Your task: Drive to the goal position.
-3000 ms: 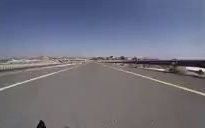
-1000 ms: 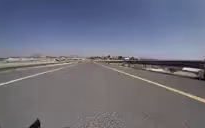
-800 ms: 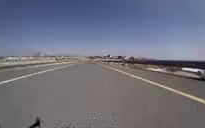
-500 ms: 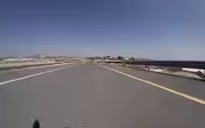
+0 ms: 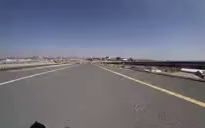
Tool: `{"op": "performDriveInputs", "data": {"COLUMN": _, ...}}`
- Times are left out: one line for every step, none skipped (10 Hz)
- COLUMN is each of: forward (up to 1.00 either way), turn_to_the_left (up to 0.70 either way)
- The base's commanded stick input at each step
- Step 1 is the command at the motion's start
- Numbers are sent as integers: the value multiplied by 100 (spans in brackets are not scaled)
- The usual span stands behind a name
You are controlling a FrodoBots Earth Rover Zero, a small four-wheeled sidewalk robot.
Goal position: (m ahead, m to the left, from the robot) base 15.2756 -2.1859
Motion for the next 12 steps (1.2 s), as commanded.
{"op": "performDriveInputs", "data": {"forward": 100, "turn_to_the_left": 0}}
{"op": "performDriveInputs", "data": {"forward": 100, "turn_to_the_left": 0}}
{"op": "performDriveInputs", "data": {"forward": 100, "turn_to_the_left": 0}}
{"op": "performDriveInputs", "data": {"forward": 100, "turn_to_the_left": 0}}
{"op": "performDriveInputs", "data": {"forward": 100, "turn_to_the_left": 0}}
{"op": "performDriveInputs", "data": {"forward": 100, "turn_to_the_left": 0}}
{"op": "performDriveInputs", "data": {"forward": 100, "turn_to_the_left": 0}}
{"op": "performDriveInputs", "data": {"forward": 100, "turn_to_the_left": 0}}
{"op": "performDriveInputs", "data": {"forward": 100, "turn_to_the_left": 0}}
{"op": "performDriveInputs", "data": {"forward": 100, "turn_to_the_left": 0}}
{"op": "performDriveInputs", "data": {"forward": 100, "turn_to_the_left": 0}}
{"op": "performDriveInputs", "data": {"forward": 100, "turn_to_the_left": 0}}
